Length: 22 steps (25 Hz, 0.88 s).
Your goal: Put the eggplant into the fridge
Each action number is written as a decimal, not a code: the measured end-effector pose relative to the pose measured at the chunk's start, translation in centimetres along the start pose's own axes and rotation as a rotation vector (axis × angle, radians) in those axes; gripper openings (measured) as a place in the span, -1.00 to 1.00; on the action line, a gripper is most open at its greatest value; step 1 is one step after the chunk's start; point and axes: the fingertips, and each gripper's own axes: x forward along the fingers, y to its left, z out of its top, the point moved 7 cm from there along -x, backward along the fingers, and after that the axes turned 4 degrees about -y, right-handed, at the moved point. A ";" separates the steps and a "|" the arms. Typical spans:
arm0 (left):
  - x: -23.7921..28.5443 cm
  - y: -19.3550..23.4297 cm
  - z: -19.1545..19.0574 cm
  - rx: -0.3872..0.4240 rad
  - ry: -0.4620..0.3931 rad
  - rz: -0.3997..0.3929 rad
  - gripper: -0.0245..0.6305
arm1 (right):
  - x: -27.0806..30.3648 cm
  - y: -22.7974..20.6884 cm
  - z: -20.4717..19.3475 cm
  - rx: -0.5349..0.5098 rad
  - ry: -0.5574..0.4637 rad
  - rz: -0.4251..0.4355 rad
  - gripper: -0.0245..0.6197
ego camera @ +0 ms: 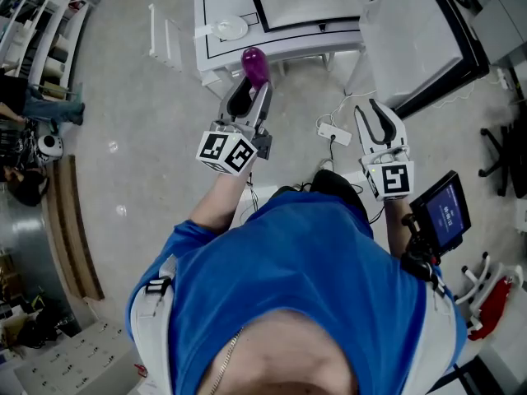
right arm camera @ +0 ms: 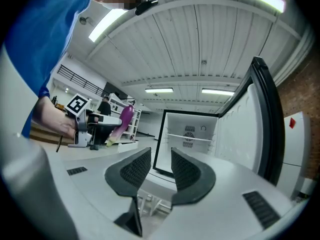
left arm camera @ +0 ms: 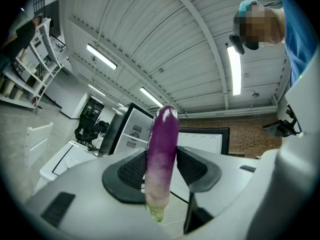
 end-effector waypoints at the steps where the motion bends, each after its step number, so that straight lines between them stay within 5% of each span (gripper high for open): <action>1: 0.4 0.2 0.0 0.004 0.001 -0.004 -0.32 | 0.5 0.0 0.0 0.003 -0.006 0.003 -0.52; 10: 6.4 2.2 0.4 0.069 0.026 -0.028 -0.32 | 5.5 -0.7 0.1 0.064 -0.048 0.048 -0.52; 22: 18.0 3.8 1.1 0.291 0.061 -0.126 -0.32 | 10.0 -3.1 0.0 0.110 -0.121 0.073 -0.52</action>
